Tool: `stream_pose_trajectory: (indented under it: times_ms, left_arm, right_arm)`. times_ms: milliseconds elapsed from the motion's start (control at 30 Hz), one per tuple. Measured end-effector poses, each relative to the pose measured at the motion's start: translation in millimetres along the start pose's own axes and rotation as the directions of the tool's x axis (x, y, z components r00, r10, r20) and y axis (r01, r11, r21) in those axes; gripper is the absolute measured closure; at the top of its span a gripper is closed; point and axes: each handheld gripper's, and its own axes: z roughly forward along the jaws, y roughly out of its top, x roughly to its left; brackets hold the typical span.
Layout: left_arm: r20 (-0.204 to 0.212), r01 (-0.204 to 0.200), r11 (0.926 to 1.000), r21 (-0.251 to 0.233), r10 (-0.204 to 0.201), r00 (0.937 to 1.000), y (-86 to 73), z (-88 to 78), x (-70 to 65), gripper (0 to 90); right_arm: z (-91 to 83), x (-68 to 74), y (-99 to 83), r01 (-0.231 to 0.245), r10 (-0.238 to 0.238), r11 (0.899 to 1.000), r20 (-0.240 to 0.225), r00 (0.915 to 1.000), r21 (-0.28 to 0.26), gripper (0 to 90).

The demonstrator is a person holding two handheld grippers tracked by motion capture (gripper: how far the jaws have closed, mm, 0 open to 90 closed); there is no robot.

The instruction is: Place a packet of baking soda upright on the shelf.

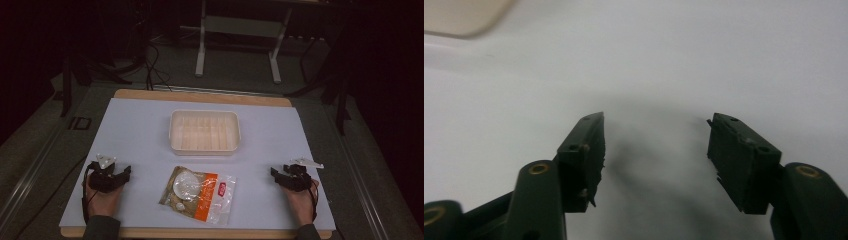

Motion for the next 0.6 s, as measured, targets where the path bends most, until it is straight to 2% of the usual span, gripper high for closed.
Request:
stream_pose_trajectory:
  times_ms: [33, 67, 100, 133, 233, 333, 467, 533, 600]
  left_arm:
    - [0.023, -0.003, 0.9999, -0.015, 0.003, 0.9997, -0.7, -1.3, 0.8, 44.2]
    - [0.029, -0.007, 0.9998, -0.019, 0.007, 0.9995, -0.9, -1.7, 0.8, 44.6]
    - [0.029, -0.007, 0.9998, -0.019, 0.007, 0.9995, -0.9, -1.7, 0.8, 45.0]
    - [0.035, -0.013, 0.9997, -0.023, 0.014, 0.9993, -1.1, -2.2, 0.6, 45.0]
    - [0.027, -0.030, 0.9980, -0.056, 0.032, 0.9991, -2.5, -4.9, -2.2, 47.2]
    - [0.032, -0.035, 0.9976, -0.060, 0.037, 0.9988, -2.7, -5.3, -2.6, 47.3]
    - [0.039, -0.038, 0.9974, -0.062, 0.040, 0.9984, -2.8, -5.3, -2.8, 47.3]
    - [0.037, -0.040, 0.9973, -0.062, 0.043, 0.9984, -2.7, -5.3, -3.2, 47.3]
    - [0.038, -0.044, 0.9971, -0.063, 0.046, 0.9982, -2.8, -5.3, -3.4, 47.3]
  right_arm:
    - [-0.7, 1.8, 0.2, 0.000, 0.000, 1.000, -0.016, 0.9999, 0.000, 40.5]
    - [-1.7, 3.8, 0.4, 0.004, -0.004, 1.000, -0.031, 0.9995, -0.001, 40.4]
    - [-2.3, 5.9, 0.7, 0.007, -0.007, 1.000, -0.050, 0.9987, 0.000, 40.2]
    - [-2.3, 5.9, 0.7, 0.007, -0.007, 1.000, -0.050, 0.9987, 0.000, 40.2]
    - [-3.5, 16.2, 0.9, 0.031, -0.030, 0.999, -0.098, 0.9947, 0.009, 40.0]
    - [-3.3, 21.3, 1.7, 0.043, -0.042, 0.999, -0.121, 0.9918, 0.007, 39.9]
    - [-2.6, 32.6, 3.3, 0.057, -0.055, 0.998, -0.168, 0.9842, 0.010, 39.0]
    - [-2.0, 37.2, 4.0, 0.028, -0.025, 1.000, -0.219, 0.9753, 0.011, 38.8]
    - [-1.3, 42.6, 4.6, 0.026, -0.022, 1.000, -0.249, 0.9682, 0.013, 38.8]
